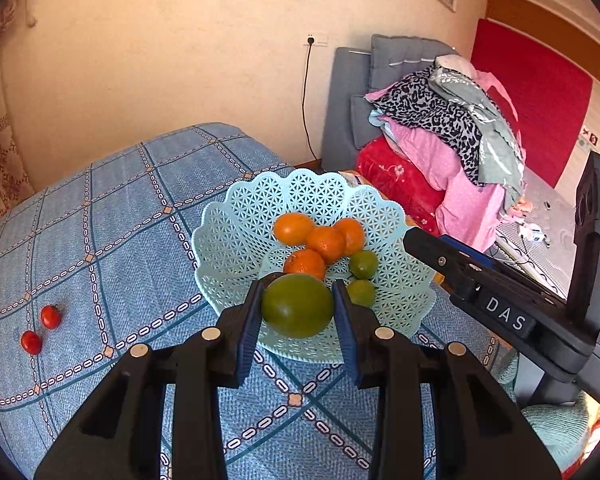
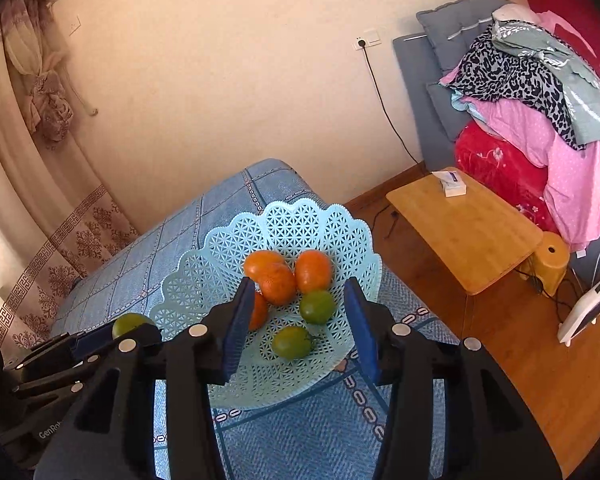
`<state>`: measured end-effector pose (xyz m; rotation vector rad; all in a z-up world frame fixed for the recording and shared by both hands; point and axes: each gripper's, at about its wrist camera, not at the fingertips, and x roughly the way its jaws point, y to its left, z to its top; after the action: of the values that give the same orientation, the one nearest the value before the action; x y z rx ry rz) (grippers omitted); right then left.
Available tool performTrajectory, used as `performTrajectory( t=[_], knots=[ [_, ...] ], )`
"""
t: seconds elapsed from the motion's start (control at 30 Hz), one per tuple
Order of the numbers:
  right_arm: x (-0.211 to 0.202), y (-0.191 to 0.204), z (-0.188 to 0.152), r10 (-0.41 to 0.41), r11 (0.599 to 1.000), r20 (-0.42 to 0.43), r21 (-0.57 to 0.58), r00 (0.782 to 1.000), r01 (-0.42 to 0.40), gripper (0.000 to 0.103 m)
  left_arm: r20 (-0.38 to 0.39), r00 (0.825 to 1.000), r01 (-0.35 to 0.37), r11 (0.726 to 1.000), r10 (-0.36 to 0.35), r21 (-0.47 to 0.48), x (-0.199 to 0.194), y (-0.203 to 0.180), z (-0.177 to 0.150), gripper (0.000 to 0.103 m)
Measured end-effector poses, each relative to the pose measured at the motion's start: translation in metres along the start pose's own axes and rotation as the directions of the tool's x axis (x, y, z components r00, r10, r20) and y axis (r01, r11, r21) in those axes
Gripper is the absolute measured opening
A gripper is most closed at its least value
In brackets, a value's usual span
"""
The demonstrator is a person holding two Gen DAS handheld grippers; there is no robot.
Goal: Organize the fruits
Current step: 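Open the left gripper to drop the green tomato into the basket, then withdraw both grippers from the basket toward the red tomatoes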
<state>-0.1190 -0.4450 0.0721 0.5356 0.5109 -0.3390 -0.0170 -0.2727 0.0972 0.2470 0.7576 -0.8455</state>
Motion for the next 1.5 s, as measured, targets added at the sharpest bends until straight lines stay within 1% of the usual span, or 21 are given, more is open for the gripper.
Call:
performTrajectory(
  t=[0.17, 0.2, 0.23, 0.27, 0.3, 0.37, 0.53, 0.57, 0.67, 0.77, 1.03, 1.1, 1.13, 1.37, 1.43, 1.47, 1.5],
  knots=[
    [-0.002, -0.001, 0.001, -0.002, 1.0, 0.006, 0.006, 1.0, 0.002, 0.048, -0.014, 1.0, 0.02, 1.0, -0.02, 0.014, 0.007, -0.009, 0.0, 0.036],
    [-0.002, -0.001, 0.001, -0.001, 1.0, 0.005, 0.008, 1.0, 0.001, 0.048, -0.019, 0.999, 0.026, 1.0, -0.026, 0.013, 0.009, -0.01, 0.0, 0.038],
    [-0.001, -0.002, 0.001, -0.001, 1.0, 0.003, 0.008, 1.0, 0.001, 0.048, -0.019, 0.999, 0.028, 1.0, -0.028, 0.01, 0.009, -0.01, 0.0, 0.042],
    [-0.001, -0.002, 0.001, -0.003, 1.0, 0.001, 0.009, 1.0, 0.003, 0.048, -0.014, 1.0, 0.027, 1.0, -0.027, 0.007, 0.01, -0.01, -0.001, 0.05],
    [0.0, -0.003, 0.001, -0.004, 1.0, 0.0, 0.011, 1.0, 0.004, 0.048, -0.008, 1.0, 0.026, 1.0, -0.026, 0.003, 0.009, -0.01, -0.001, 0.055],
    [0.001, -0.003, 0.0, -0.002, 1.0, -0.003, 0.014, 1.0, 0.002, 0.048, -0.005, 1.0, 0.028, 1.0, -0.028, -0.006, 0.007, -0.007, -0.002, 0.057],
    [0.0, 0.0, -0.001, 0.001, 1.0, -0.002, 0.012, 1.0, -0.001, 0.048, 0.0, 1.0, 0.001, 0.999, -0.001, -0.032, 0.003, 0.005, -0.002, 0.057],
    [0.0, 0.0, -0.002, 0.001, 1.0, -0.003, 0.012, 1.0, -0.001, 0.048, 0.001, 1.0, -0.005, 0.999, 0.005, -0.038, 0.002, 0.007, -0.002, 0.058],
    [0.0, 0.003, -0.003, 0.0, 1.0, 0.0, 0.006, 1.0, 0.0, 0.055, 0.012, 0.999, -0.039, 0.998, 0.039, -0.042, -0.001, 0.013, -0.003, 0.063],
    [0.0, 0.006, -0.005, 0.005, 1.0, -0.004, -0.001, 1.0, -0.005, 0.056, 0.019, 0.998, -0.064, 0.997, 0.065, -0.044, -0.004, 0.017, -0.004, 0.063],
    [-0.005, 0.017, -0.008, 0.022, 1.0, 0.004, -0.023, 1.0, -0.022, 0.056, 0.03, 0.995, -0.096, 0.993, 0.098, -0.075, -0.014, 0.034, -0.007, 0.063],
    [-0.006, 0.02, -0.009, 0.028, 0.999, 0.006, -0.03, 1.0, -0.027, 0.056, 0.036, 0.993, -0.106, 0.991, 0.11, -0.084, -0.017, 0.039, -0.008, 0.067],
    [-0.006, 0.023, -0.009, 0.031, 0.999, 0.006, -0.033, 1.0, -0.031, 0.056, 0.039, 0.992, -0.113, 0.99, 0.117, -0.088, -0.019, 0.042, -0.009, 0.067],
    [-0.007, 0.039, -0.012, 0.058, 0.997, -0.004, -0.048, 0.998, -0.058, 0.056, 0.058, 0.979, -0.186, 0.977, 0.193, -0.107, -0.031, 0.06, -0.012, 0.067],
    [-0.006, 0.043, -0.013, 0.065, 0.997, -0.004, -0.049, 0.998, -0.065, 0.056, 0.061, 0.972, -0.218, 0.97, 0.225, -0.111, -0.034, 0.064, -0.013, 0.071],
    [-0.006, 0.045, -0.013, 0.069, 0.996, -0.004, -0.049, 0.998, -0.069, 0.056, 0.061, 0.967, -0.24, 0.964, 0.248, -0.114, -0.035, 0.067, -0.014, 0.078],
    [-0.006, 0.046, -0.013, 0.073, 0.996, -0.005, -0.049, 0.997, -0.073, 0.056, 0.063, 0.959, -0.267, 0.957, 0.275, -0.117, -0.036, 0.07, -0.015, 0.083]
  ],
)
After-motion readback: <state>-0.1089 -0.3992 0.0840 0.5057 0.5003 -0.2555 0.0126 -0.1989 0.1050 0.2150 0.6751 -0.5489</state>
